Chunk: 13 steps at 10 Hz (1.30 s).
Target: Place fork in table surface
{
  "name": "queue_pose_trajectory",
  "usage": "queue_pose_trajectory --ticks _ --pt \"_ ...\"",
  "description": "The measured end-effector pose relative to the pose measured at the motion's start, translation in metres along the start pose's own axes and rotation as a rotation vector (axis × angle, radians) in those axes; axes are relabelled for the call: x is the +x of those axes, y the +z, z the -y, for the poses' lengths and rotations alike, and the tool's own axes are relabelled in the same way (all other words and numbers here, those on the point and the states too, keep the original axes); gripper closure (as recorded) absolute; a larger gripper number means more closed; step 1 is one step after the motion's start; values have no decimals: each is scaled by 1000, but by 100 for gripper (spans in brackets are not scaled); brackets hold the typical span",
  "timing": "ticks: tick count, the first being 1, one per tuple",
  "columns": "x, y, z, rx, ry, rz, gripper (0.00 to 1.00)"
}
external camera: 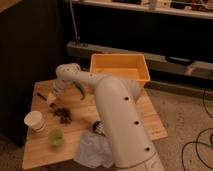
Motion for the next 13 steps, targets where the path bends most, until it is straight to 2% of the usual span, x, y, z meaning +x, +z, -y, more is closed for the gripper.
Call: queue_pose_trajectory --ticks 3,9,11,13 --pt "5 19 0 9 -3 -23 35" --pt "18 29 -10 18 -10 -47 37" --pt "20 29 -11 23 -11 -56 54" --pt "23 30 -10 25 -8 -61 77"
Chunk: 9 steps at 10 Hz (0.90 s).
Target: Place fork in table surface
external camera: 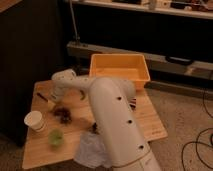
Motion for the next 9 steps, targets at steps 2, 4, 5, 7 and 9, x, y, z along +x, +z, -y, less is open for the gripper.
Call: queue_pose_trajectory --ticks 2,4,5,7,9 --pt "0 5 1 43 35 -42 90" --pt "1 7 0 67 50 -71 90" --pt "3 6 2 69 49 -74 90" --pt "3 4 0 74 49 -70 90" --pt "-2 -26 8 92 78 -12 90"
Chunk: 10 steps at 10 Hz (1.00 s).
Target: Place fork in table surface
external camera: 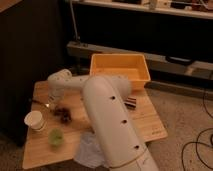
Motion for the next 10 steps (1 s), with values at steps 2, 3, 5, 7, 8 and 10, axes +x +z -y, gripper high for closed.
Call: queue_pose_trajectory --ticks 2,3,5,7,8,10 --pt "-3 -31 15 -12 50 71 90" --pt "-4 -47 21 -18 72 104 90" --pt "0 -75 31 -36 110 155 90" --pt "3 -98 34 -54 125 185 90" --pt "2 -110 33 -66 125 194 90" --pt "4 -142 33 -79 133 228 90"
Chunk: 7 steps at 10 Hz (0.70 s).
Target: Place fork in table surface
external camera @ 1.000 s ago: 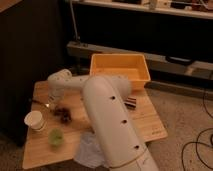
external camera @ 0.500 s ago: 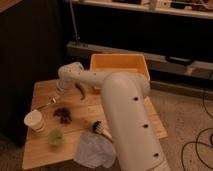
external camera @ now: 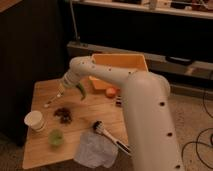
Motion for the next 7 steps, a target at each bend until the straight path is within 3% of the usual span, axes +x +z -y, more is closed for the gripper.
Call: queue_pose_trajectory --ticks 4,7 --pt "5 -75 10 12 55 107 90" --pt "0 -104 11 13 74 185 90"
